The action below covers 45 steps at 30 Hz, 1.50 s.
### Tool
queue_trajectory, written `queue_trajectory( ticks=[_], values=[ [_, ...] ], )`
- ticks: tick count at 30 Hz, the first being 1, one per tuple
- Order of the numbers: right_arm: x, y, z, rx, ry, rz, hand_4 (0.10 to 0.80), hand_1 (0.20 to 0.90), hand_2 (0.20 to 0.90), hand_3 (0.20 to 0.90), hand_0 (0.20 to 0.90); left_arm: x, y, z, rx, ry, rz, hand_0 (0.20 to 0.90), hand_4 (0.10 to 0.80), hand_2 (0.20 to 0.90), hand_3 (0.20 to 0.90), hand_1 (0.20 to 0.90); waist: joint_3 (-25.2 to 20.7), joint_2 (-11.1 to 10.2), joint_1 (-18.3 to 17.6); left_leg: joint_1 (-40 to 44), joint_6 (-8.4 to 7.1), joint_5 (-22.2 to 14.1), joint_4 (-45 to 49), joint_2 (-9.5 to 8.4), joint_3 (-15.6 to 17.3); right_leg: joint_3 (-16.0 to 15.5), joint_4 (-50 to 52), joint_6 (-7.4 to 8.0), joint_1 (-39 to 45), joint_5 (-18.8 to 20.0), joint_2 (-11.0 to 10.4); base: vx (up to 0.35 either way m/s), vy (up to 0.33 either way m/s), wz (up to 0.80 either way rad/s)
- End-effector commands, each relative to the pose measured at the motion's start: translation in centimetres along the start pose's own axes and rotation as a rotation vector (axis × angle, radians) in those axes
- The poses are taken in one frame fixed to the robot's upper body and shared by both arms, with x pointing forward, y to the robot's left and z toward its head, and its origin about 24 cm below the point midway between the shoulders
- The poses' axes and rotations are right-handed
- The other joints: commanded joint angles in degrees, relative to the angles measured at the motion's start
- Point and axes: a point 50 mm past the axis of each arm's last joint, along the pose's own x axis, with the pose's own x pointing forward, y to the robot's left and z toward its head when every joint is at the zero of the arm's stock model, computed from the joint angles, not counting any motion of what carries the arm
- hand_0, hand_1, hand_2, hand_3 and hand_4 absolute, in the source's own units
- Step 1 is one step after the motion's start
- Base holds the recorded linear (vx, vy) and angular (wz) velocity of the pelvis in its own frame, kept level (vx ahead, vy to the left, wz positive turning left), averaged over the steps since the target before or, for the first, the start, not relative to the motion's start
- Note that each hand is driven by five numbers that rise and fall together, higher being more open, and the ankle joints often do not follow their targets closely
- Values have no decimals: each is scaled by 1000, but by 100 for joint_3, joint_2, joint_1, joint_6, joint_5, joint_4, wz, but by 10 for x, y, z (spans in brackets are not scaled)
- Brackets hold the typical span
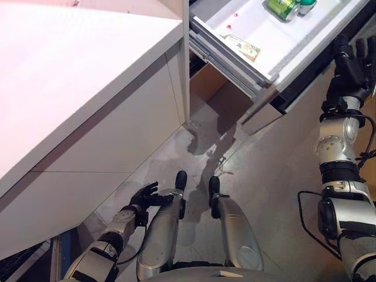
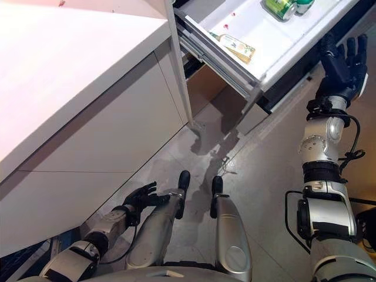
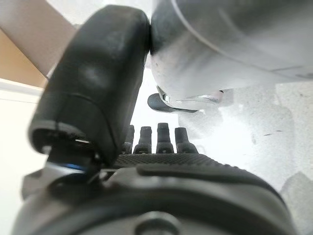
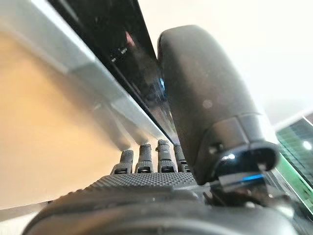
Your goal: Put drinks into fridge and close the fridge
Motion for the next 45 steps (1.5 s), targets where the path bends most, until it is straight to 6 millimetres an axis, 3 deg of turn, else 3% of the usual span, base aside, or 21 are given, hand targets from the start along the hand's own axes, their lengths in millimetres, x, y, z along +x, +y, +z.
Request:
queue_trajectory(
  ticks=[1, 8, 14, 19, 25, 29, 32, 36, 39, 43, 45],
  values=[
    [-2, 109, -14, -82, 125, 639, 800, 900, 900, 900, 900, -13, 12, -33, 36, 72, 1, 900, 800, 900, 900, 900, -311, 21, 552, 260, 219, -675, 480, -210, -61, 23, 22, 9, 376, -83, -136, 40, 13, 1],
    [4, 134, -17, -110, 224, 795, 800, 900, 900, 900, 900, -17, 19, -42, 57, 101, -20, 900, 800, 900, 900, 900, -438, 72, 848, 605, 170, -546, 74, -240, -280, -257, -350, 24, 810, -77, -300, 82, 33, 18],
    [10, 123, -22, -124, 256, 724, 800, 900, 900, 900, 900, -29, 34, -66, 86, 173, -7, 900, 800, 900, 900, 900, -790, -15, 1140, 1162, 151, -513, -345, -276, -514, -561, -861, 98, 1518, -27, -419, 170, 10, 26],
    [9, 114, -24, -132, 235, 656, 800, 900, 900, 900, 900, -39, 44, -86, 90, 238, 10, 900, 800, 900, 900, 900, -1056, -116, 1194, 1577, 156, -508, -633, -257, -579, -585, -1270, 157, 1987, 69, -388, 155, 9, 27],
    [10, 110, 1, -347, -86, 419, 800, 900, 900, 900, 900, -49, 45, -108, 63, 294, 34, 900, 800, 900, 900, 900, -1383, -234, 1028, 1925, 205, -498, -886, -165, -448, -376, -1545, 203, 2238, 213, -294, 73, 15, 4],
    [-13, 126, 24, -424, -312, 392, 800, 900, 900, 900, 900, -50, 38, -117, 21, 309, 48, 900, 800, 900, 900, 900, -1661, -300, 748, 2132, 248, -503, -1081, -106, -241, -116, -1704, 211, 2308, 293, -197, 22, 16, -5],
    [-27, 126, 37, -407, -399, 383, 800, 900, 900, 900, 900, -48, 34, -116, 13, 302, 40, 900, 800, 900, 900, 900, -1828, -315, 578, 2253, 242, -485, -1225, -63, -124, -4, -1816, 216, 2357, 336, -153, -6, 2, -6],
    [-35, 108, 44, -364, -428, 300, 800, 900, 900, 900, 900, -44, 28, -112, 7, 296, 26, 900, 800, 900, 900, 900, -2057, -323, 370, 2399, 205, -427, -1493, 1, 27, 117, -1988, 234, 2403, 390, -88, -37, -17, -12],
    [-40, 77, 34, -348, -366, 202, 800, 900, 900, 900, 900, -41, 23, -109, -1, 300, 15, 900, 800, 900, 900, 900, -2225, -323, 200, 2495, 153, -335, -1732, 74, 192, 185, -2141, 238, 2428, 451, -38, -64, -36, -19],
    [-55, 28, 4, -381, -218, 30, 800, 900, 900, 900, 900, -39, 18, -110, -13, 316, 0, 900, 800, 900, 900, 900, -2366, -301, 27, 2595, 87, -236, -1977, 173, 404, 240, -2315, 243, 2467, 514, 22, -63, -39, -18],
    [-71, -3, -15, -416, -127, -49, 800, 900, 900, 900, 900, -40, 13, -113, -27, 328, -6, 900, 800, 900, 900, 900, -2407, -273, -52, 2646, 71, -213, -2048, 205, 509, 258, -2386, 246, 2496, 542, 42, -49, -25, -20]
  ],
)
